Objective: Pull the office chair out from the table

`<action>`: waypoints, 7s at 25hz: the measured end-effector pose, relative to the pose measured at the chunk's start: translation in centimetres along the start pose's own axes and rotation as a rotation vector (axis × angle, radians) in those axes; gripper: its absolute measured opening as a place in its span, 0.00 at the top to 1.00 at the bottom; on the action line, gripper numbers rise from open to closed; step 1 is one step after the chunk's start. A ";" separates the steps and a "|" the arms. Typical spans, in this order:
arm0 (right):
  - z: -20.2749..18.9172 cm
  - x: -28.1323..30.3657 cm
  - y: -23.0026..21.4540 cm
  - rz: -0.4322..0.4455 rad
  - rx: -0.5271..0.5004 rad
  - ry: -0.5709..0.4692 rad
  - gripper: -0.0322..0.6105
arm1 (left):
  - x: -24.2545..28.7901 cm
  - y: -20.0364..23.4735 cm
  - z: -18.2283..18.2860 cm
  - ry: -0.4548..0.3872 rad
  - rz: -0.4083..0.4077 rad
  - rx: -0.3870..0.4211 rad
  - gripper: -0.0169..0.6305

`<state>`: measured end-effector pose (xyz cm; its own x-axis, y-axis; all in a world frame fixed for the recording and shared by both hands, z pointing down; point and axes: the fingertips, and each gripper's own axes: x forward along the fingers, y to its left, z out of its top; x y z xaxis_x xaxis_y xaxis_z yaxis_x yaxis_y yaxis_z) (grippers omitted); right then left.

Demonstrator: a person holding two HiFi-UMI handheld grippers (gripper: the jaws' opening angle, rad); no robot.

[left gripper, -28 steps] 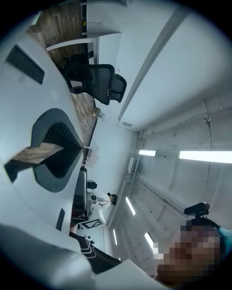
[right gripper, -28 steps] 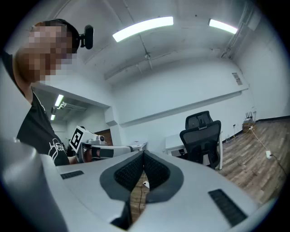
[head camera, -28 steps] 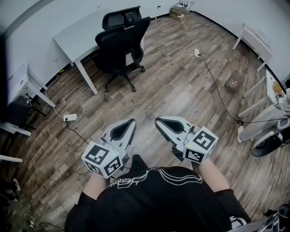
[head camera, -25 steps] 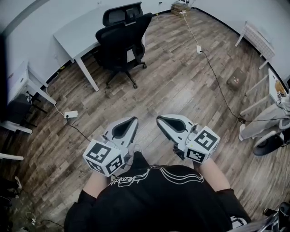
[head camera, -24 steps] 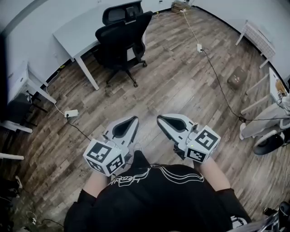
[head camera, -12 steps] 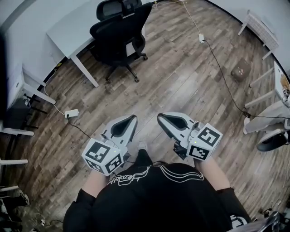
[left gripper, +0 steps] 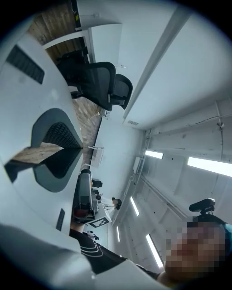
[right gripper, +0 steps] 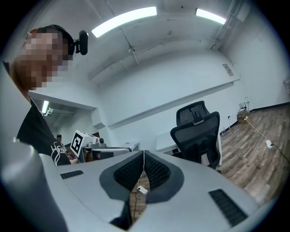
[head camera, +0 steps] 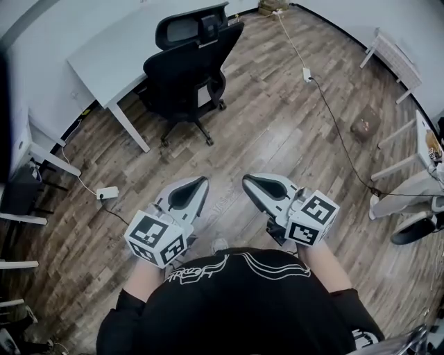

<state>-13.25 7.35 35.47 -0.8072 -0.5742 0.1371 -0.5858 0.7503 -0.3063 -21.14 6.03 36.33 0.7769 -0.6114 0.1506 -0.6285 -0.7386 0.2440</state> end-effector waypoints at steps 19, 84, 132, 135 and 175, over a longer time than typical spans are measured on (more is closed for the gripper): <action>6.0 4.5 -5.5 -0.001 -0.104 -0.020 0.89 | 1.9 5.1 4.9 -0.071 0.055 0.112 0.96; 18.1 32.6 -58.1 -0.185 -1.071 0.509 0.51 | 23.2 45.0 9.2 0.439 0.565 0.629 0.55; 16.8 35.8 -61.5 -0.145 -1.406 0.663 0.55 | 23.1 48.4 7.1 0.812 0.538 0.582 0.67; 16.5 35.5 -61.3 -0.138 -1.406 0.661 0.55 | 22.9 47.9 6.8 0.816 0.545 0.570 0.67; 11.3 15.7 -54.3 -0.099 -1.497 0.570 0.56 | 20.6 25.4 0.4 0.770 0.816 0.587 0.60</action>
<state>6.72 -46.15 43.60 -0.4836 -0.7034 0.5210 0.1007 0.5465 0.8314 -21.10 -25.44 45.30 -0.1467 -0.7698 0.6212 -0.7025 -0.3610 -0.6133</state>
